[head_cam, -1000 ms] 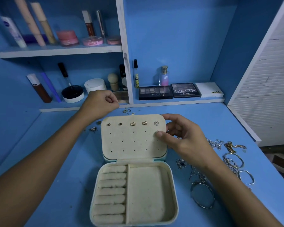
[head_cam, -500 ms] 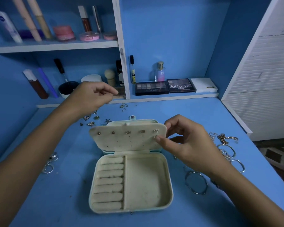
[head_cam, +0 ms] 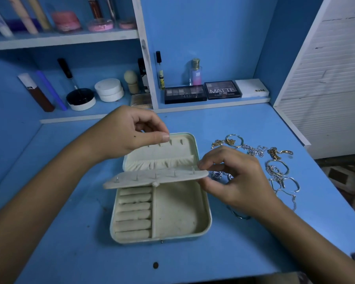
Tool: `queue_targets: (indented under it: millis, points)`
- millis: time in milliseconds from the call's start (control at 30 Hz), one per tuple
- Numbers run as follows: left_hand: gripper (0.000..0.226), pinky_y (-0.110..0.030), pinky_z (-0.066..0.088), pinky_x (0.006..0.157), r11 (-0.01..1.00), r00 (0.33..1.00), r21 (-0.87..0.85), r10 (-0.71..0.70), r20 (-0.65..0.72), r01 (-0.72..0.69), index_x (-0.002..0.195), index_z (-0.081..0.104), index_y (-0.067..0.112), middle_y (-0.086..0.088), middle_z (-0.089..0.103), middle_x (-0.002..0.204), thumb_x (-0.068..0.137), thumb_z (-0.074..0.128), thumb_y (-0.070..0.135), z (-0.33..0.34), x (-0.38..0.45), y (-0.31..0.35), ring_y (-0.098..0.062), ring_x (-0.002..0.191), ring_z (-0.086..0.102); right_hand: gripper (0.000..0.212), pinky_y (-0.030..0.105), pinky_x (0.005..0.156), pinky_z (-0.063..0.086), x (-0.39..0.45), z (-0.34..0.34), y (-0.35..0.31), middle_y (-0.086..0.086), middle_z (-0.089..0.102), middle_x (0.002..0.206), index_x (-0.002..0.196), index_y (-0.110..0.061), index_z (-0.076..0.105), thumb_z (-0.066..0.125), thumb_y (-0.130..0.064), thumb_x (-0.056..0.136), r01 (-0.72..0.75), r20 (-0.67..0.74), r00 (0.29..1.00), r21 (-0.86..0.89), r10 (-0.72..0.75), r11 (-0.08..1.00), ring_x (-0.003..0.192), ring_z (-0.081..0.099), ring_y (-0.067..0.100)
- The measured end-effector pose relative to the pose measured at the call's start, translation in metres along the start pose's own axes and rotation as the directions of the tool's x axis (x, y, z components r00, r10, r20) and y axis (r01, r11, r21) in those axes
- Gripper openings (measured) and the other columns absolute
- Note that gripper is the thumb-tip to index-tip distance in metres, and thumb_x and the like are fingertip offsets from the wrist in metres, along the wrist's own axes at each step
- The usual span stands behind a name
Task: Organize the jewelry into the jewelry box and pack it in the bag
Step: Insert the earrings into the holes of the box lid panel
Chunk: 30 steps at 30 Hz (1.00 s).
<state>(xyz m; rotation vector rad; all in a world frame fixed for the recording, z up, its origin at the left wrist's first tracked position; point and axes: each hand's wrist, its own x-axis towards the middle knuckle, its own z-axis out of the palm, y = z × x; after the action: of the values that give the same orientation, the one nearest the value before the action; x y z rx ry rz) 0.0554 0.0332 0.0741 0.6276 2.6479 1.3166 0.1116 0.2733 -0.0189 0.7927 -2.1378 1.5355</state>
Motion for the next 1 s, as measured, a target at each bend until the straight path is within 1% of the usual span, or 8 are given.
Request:
queue_targets:
  millis: [67, 133, 267, 400, 533, 633, 833, 1000]
  points:
    - [0.022, -0.032, 0.055, 0.083, 1.0, 1.0, -0.005, 0.011, 0.025, -0.011, 0.084, 0.076, 0.02, 0.001, 0.076, 0.084, 0.069, 0.075, 0.037, 0.007, -0.003, 0.004, -0.024, 0.084, 0.07, 0.012, 0.032, 0.072, 0.059, -0.001, 0.0, 0.001, 0.002, 0.069, 0.086, 0.084, -0.008, 0.069, 0.078, -0.002, 0.077, -0.006, -0.002, 1.0, 0.003, 0.006, 1.0, 0.085, 0.069, 0.022]
    - [0.022, -0.034, 0.057, 0.084, 1.0, 0.998, -0.01, 0.001, 0.056, -0.001, 0.086, 0.076, 0.021, 0.0, 0.076, 0.085, 0.07, 0.075, 0.035, 0.011, -0.005, 0.005, -0.021, 0.082, 0.071, 0.012, 0.036, 0.072, 0.059, -0.003, 0.0, 0.001, 0.002, 0.069, 0.086, 0.084, -0.008, 0.07, 0.078, -0.003, 0.077, -0.014, 0.001, 1.0, -0.002, 0.014, 1.0, 0.084, 0.07, 0.023]
    - [0.021, -0.035, 0.059, 0.087, 1.0, 0.991, 0.013, -0.025, 0.128, 0.024, 0.088, 0.076, 0.024, 0.004, 0.076, 0.086, 0.071, 0.075, 0.036, 0.014, -0.008, 0.011, -0.014, 0.083, 0.072, 0.012, 0.031, 0.074, 0.06, -0.004, 0.0, 0.001, 0.004, 0.07, 0.087, 0.084, -0.007, 0.071, 0.08, -0.004, 0.077, -0.024, 0.006, 1.0, -0.011, 0.024, 1.0, 0.085, 0.069, 0.021]
    - [0.015, -0.03, 0.058, 0.088, 0.999, 0.985, 0.012, -0.041, 0.168, 0.04, 0.087, 0.077, 0.026, 0.007, 0.076, 0.09, 0.073, 0.077, 0.03, 0.016, -0.009, 0.017, -0.011, 0.088, 0.072, 0.011, 0.03, 0.072, 0.06, -0.006, -0.001, 0.0, 0.004, 0.069, 0.088, 0.085, -0.007, 0.071, 0.079, -0.005, 0.078, -0.073, 0.022, 0.997, 0.019, 0.073, 0.997, 0.087, 0.068, 0.022]
    - [0.015, -0.031, 0.057, 0.088, 0.998, 0.976, 0.026, -0.06, 0.212, 0.055, 0.088, 0.077, 0.026, 0.005, 0.076, 0.089, 0.074, 0.076, 0.031, 0.018, -0.008, 0.022, -0.012, 0.088, 0.072, 0.014, 0.026, 0.071, 0.059, -0.006, 0.0, -0.001, 0.004, 0.069, 0.089, 0.086, -0.01, 0.071, 0.08, -0.003, 0.078, -0.122, 0.04, 0.992, 0.073, 0.12, 0.99, 0.088, 0.067, 0.022]
    - [0.01, -0.035, 0.057, 0.088, 0.997, 0.966, 0.055, -0.068, 0.25, 0.056, 0.089, 0.077, 0.025, 0.004, 0.076, 0.088, 0.08, 0.077, 0.021, 0.021, -0.008, 0.024, -0.014, 0.088, 0.072, 0.015, 0.026, 0.07, 0.059, -0.006, -0.001, -0.001, 0.003, 0.069, 0.089, 0.086, -0.011, 0.071, 0.081, -0.003, 0.078, -0.131, 0.044, 0.991, 0.078, 0.128, 0.988, 0.089, 0.067, 0.023]
    - [0.014, -0.02, 0.055, 0.083, 0.997, 0.962, 0.062, -0.059, 0.266, 0.044, 0.089, 0.079, 0.025, 0.009, 0.076, 0.086, 0.082, 0.077, 0.012, 0.023, -0.01, 0.026, -0.008, 0.085, 0.072, 0.015, 0.025, 0.072, 0.058, -0.006, -0.002, 0.0, 0.004, 0.069, 0.091, 0.086, -0.009, 0.072, 0.082, -0.001, 0.076, -0.136, 0.063, 0.989, 0.084, 0.131, 0.987, 0.09, 0.068, 0.022]
    - [0.012, -0.027, 0.057, 0.084, 0.997, 0.954, 0.062, -0.062, 0.293, 0.045, 0.089, 0.078, 0.024, 0.005, 0.076, 0.086, 0.082, 0.078, 0.014, 0.023, -0.008, 0.025, -0.011, 0.084, 0.071, 0.017, 0.026, 0.073, 0.059, -0.007, -0.002, 0.0, 0.004, 0.07, 0.091, 0.086, -0.011, 0.072, 0.083, -0.003, 0.076, -0.147, 0.073, 0.987, 0.099, 0.141, 0.984, 0.09, 0.069, 0.024]
